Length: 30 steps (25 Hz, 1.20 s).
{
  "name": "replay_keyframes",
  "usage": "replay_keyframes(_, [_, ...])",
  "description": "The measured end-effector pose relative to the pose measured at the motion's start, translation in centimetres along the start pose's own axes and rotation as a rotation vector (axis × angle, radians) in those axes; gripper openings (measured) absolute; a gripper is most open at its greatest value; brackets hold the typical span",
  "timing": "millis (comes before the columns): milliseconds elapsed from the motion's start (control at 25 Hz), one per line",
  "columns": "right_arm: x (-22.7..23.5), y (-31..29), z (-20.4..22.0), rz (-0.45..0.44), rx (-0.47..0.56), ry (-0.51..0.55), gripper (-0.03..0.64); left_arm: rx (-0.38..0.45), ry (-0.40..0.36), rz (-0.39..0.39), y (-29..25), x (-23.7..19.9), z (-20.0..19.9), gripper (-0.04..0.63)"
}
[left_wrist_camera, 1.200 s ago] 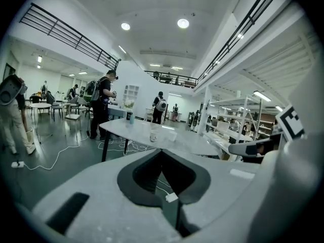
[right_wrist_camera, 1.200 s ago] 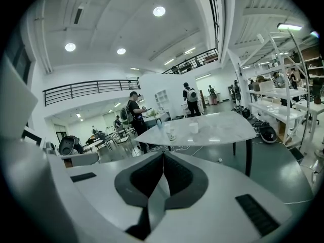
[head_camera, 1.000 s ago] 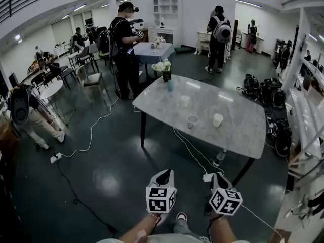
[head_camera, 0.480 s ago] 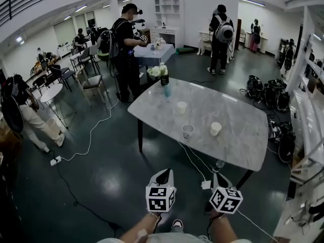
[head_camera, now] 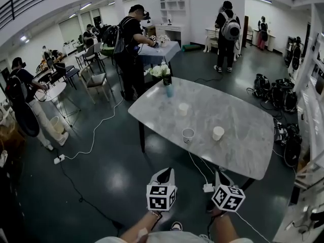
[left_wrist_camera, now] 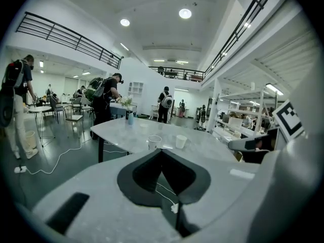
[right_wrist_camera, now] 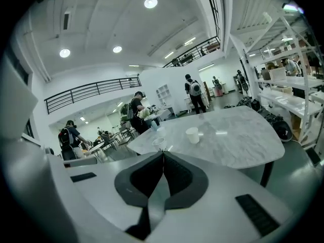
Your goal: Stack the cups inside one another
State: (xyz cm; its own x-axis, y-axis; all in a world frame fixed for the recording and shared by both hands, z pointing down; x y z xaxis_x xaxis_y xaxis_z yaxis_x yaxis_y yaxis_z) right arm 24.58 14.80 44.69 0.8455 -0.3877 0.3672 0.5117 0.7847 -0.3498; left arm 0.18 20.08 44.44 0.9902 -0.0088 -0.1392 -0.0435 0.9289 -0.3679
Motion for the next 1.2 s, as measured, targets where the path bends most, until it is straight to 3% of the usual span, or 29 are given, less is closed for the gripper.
replay_keyframes(440, [1.4,-3.4,-0.1,-0.015,-0.03,-0.042,0.008,-0.031,-0.006,-0.042,-3.2,-1.4,-0.5,-0.006])
replay_keyframes(1200, [0.7,-15.0,-6.6,0.013,-0.022,0.006,0.008,0.001,0.005,0.051,-17.0,-5.5,-7.4,-0.006])
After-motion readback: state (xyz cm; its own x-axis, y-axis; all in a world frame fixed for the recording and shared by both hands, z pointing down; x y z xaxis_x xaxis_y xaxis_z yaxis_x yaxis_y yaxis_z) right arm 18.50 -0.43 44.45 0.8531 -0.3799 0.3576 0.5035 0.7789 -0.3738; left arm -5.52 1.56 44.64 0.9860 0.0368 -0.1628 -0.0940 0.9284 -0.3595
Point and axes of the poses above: the fingertips, and each gripper's own axes: y backward along the fingers, x to its right, z out of its underside, the point moved 8 cm from there along y, backward along the fingers, and after that the axes turned 4 degrees about -z, right-handed, at the moved point
